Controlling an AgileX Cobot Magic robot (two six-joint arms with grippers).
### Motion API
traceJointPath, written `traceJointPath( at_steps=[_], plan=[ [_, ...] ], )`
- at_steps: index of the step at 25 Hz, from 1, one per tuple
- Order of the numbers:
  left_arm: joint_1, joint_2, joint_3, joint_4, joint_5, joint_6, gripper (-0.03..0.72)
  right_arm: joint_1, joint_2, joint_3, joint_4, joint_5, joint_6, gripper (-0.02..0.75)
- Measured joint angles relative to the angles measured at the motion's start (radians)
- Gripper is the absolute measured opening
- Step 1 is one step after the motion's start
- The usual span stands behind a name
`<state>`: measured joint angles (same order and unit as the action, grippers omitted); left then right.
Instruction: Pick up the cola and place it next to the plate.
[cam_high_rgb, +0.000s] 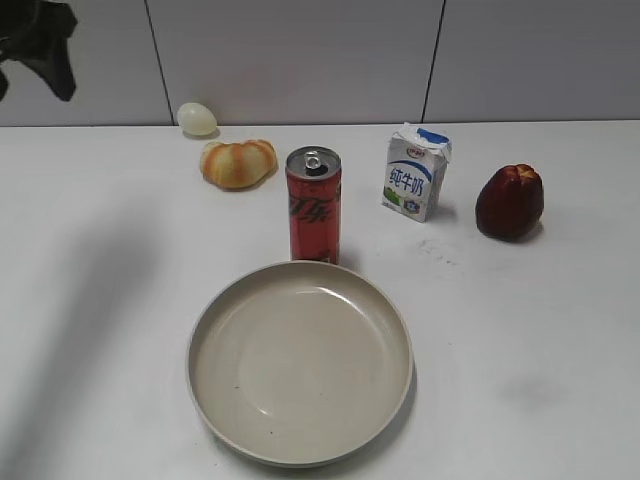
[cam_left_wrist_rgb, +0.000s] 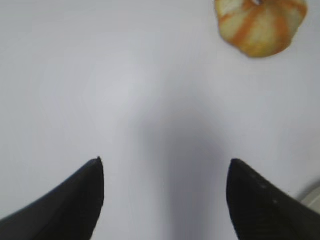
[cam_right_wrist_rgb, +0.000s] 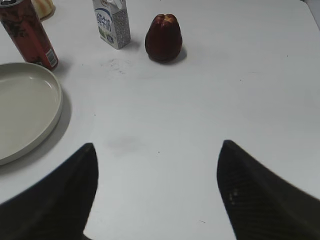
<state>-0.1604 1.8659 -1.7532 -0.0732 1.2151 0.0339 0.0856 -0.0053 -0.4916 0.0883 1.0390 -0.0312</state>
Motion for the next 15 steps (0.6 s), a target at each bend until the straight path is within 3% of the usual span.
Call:
traceJointPath(
  at_steps=[8,15],
  plan=[
    [0.093,-0.276,0.324,0.005,0.000,0.002,0.581,0.000,0.000,0.000,0.000,0.000,0.000,0.592],
    [0.123,-0.603,0.673,0.019,-0.020,0.002,0.581,0.000,0.000,0.000,0.000,0.000,0.000,0.592]
  ],
)
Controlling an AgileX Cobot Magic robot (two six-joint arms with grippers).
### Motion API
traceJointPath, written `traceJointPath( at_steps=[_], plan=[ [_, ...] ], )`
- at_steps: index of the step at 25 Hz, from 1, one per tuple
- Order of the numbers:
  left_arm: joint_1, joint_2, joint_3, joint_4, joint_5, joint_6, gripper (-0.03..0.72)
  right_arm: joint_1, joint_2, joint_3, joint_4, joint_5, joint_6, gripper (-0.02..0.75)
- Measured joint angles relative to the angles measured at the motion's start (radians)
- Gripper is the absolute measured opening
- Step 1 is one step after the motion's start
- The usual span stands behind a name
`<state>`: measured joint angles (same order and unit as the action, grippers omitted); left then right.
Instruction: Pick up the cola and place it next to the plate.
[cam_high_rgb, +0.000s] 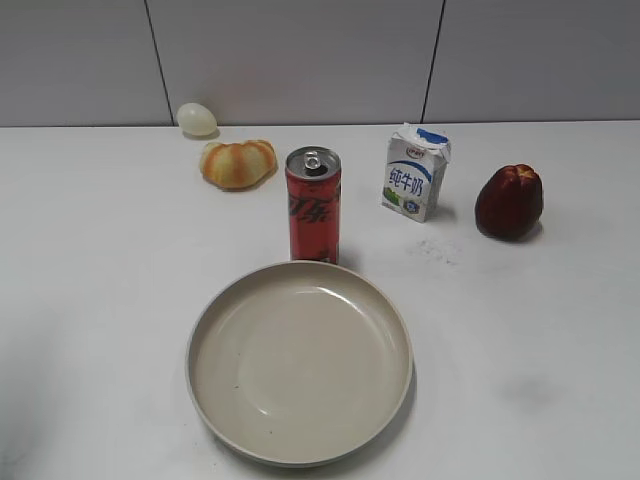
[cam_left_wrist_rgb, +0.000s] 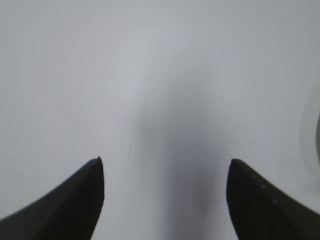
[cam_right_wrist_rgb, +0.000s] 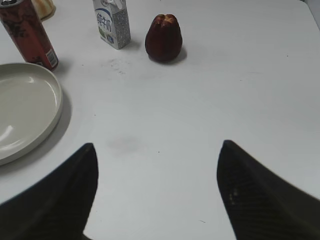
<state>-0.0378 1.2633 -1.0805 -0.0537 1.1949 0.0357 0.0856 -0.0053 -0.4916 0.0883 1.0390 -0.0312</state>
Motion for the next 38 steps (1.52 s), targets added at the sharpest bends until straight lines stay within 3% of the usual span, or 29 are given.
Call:
traceJointPath(
  at_steps=[8,14,29,38],
  plan=[
    [-0.001,-0.437,0.390,0.008,-0.124,0.015,0.581,0.000,0.000,0.000,0.000,0.000,0.000,0.592],
    [-0.001,-0.718,0.541,0.008,-0.148,0.015,0.581,0.000,0.000,0.000,0.000,0.000,0.000,0.592],
    [-0.001,-1.244,0.571,0.017,-0.154,0.015,0.581,0.000,0.000,0.000,0.000,0.000,0.000,0.592],
    [-0.001,-1.269,0.577,0.022,-0.153,0.015,0.581,0.000,0.000,0.000,0.001,0.000,0.000,0.592]
  ],
)
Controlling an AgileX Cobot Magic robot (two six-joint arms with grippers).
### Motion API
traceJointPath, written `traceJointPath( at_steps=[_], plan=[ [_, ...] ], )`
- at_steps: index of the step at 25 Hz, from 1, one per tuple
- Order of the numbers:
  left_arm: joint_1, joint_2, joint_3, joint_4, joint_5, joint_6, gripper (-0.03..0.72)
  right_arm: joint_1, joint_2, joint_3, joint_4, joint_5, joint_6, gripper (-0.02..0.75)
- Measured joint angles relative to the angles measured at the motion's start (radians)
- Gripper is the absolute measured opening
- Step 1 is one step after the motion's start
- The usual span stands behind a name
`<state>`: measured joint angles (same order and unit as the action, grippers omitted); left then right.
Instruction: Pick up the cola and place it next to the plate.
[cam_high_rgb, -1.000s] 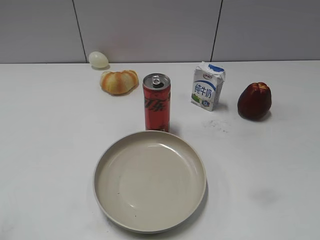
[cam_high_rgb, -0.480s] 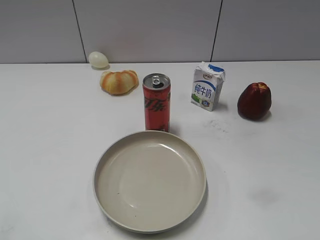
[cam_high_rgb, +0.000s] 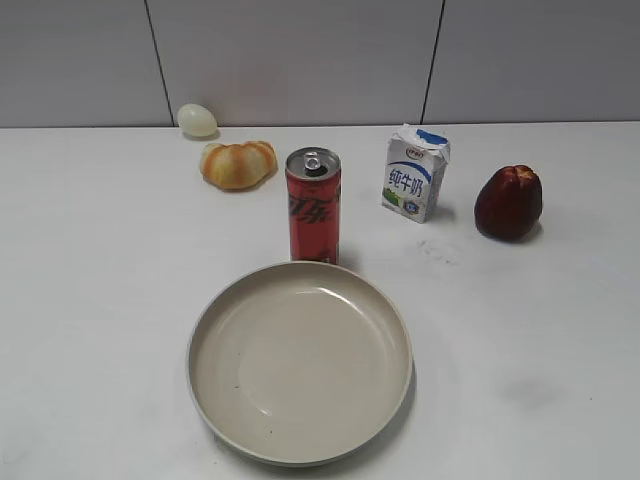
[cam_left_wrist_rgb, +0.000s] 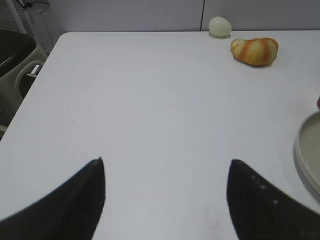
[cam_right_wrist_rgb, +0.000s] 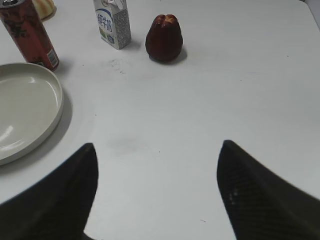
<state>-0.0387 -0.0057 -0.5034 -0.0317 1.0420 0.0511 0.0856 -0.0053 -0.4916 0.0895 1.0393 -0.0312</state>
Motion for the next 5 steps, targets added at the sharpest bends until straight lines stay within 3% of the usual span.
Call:
traceJointPath(
  at_steps=[5],
  plan=[
    [0.000,0.000,0.000,0.000,0.000,0.000,0.581,0.000,0.000,0.000,0.000,0.000,0.000,0.592]
  ],
)
